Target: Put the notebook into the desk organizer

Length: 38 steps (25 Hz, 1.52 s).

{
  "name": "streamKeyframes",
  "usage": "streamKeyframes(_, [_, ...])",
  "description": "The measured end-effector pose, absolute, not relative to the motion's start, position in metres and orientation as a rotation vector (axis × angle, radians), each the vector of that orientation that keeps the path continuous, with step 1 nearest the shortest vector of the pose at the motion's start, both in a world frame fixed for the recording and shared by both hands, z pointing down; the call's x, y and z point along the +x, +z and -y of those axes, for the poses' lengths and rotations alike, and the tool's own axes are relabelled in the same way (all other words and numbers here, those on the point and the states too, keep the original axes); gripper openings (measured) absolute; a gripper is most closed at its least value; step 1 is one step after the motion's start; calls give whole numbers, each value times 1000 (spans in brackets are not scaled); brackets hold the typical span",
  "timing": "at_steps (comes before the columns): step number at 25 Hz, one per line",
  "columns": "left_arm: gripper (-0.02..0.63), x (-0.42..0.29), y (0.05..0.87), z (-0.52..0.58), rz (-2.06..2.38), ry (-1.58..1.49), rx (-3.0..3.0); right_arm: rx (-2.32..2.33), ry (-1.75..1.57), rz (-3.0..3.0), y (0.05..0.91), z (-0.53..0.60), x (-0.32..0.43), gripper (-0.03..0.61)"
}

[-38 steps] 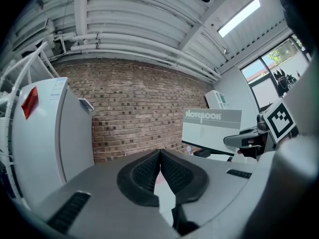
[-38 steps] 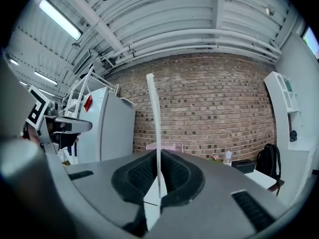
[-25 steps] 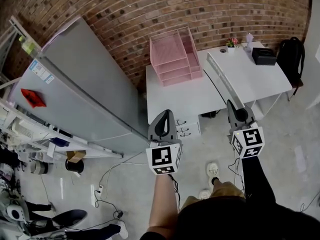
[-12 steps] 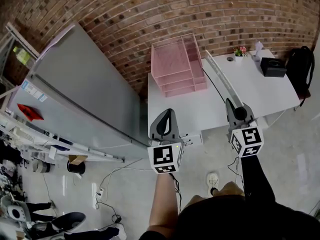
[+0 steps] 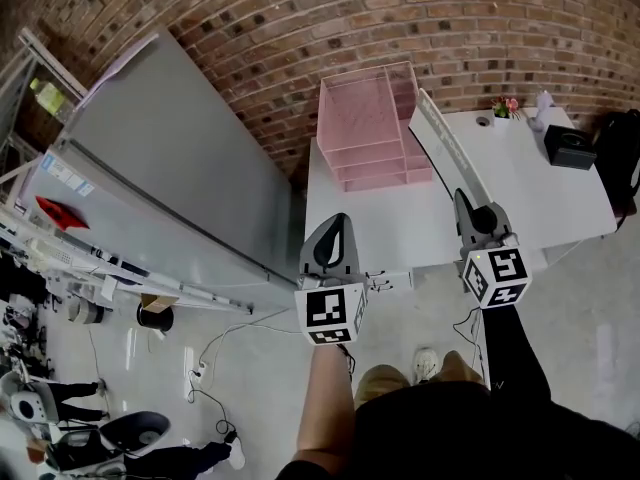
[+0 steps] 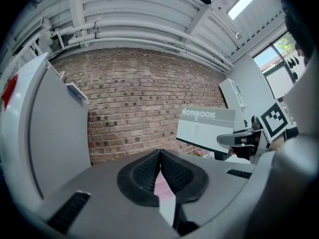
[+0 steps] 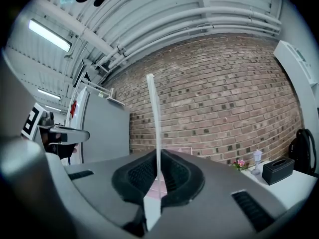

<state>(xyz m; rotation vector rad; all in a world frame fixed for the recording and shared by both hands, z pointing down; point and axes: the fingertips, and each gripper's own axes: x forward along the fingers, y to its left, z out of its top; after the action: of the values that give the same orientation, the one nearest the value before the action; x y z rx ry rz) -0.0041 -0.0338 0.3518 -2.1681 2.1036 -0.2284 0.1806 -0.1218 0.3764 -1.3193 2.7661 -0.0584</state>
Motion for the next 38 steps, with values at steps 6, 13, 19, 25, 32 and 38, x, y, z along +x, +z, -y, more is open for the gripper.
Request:
streamKeyframes(6, [14, -30, 361, 49, -2136, -221, -2166, -1322, -81, -2787, 385, 138, 158, 28])
streamKeyframes(13, [14, -66, 375, 98, -2073, -241, -2234, -1407, -98, -2780, 396, 172, 123, 28])
streamKeyframes(19, [14, -94, 371, 147, -1943, -254, -2304, -1507, -127, -2746, 402, 205, 91, 28])
streamKeyframes(25, [14, -123, 383, 179, -1843, -276, -2391, -1580, -200, -2710, 420, 225, 53, 28])
streamKeyframes(32, [14, -147, 385, 203, -1736, -282, -2463, -1636, -320, -2630, 434, 235, 25, 28])
streamKeyframes(38, [14, -152, 394, 211, -1676, -255, -2523, -1620, -525, -2524, 460, 227, 19, 28])
